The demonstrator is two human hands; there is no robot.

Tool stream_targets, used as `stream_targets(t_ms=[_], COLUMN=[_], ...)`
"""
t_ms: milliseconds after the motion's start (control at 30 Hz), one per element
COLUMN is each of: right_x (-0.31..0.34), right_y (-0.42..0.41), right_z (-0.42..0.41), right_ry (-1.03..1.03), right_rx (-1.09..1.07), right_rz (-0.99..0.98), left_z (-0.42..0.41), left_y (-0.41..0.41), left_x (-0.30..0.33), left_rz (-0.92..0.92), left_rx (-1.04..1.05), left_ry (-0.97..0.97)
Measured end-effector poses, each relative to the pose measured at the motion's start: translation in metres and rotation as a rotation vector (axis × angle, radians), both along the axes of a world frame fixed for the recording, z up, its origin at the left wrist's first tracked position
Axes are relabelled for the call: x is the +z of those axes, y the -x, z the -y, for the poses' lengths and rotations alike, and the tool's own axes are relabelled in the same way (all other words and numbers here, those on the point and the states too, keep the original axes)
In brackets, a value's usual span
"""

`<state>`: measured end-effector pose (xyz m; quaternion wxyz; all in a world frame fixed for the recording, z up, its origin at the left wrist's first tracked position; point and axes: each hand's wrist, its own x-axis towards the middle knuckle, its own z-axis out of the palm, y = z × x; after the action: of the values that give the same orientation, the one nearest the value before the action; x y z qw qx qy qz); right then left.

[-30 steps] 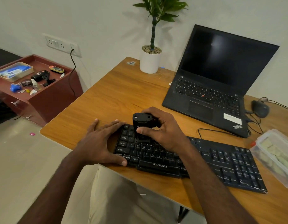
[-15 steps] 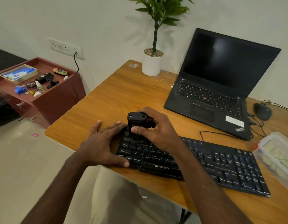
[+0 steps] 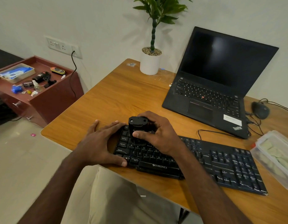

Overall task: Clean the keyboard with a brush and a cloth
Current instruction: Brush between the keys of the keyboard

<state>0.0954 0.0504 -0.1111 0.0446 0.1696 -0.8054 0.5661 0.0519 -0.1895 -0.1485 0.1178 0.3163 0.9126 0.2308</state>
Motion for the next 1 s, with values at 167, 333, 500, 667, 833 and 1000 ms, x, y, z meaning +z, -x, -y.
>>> stream_targets(t_ms=[167,333,500,667,833,1000], right_x=[0.005,0.009,0.014,0.008,-0.004,0.0], right_y=[-0.001,-0.009,-0.019,-0.014,-0.012,-0.028], right_z=[-0.014,-0.037,-0.051,-0.021,-0.011,-0.049], right_ry=[-0.053,-0.095,0.034,0.15,0.084,0.028], right_rx=[-0.005,-0.003,-0.045,-0.108,-0.08,-0.107], right_rz=[0.066,0.096,0.098,0.003,-0.016,0.054], left_z=[0.001,0.002,0.002,0.001,0.001,0.001], left_y=[0.002,0.003,0.003,0.002,0.001,0.002], left_x=[-0.006,-0.006,-0.005,-0.005,-0.004,-0.006], left_rz=[-0.015,-0.006,-0.007,-0.01,-0.011,-0.004], left_rx=[0.003,0.007,0.005,0.006,0.009,0.02], left_ry=[0.015,0.028,0.027,0.023,0.019,0.026])
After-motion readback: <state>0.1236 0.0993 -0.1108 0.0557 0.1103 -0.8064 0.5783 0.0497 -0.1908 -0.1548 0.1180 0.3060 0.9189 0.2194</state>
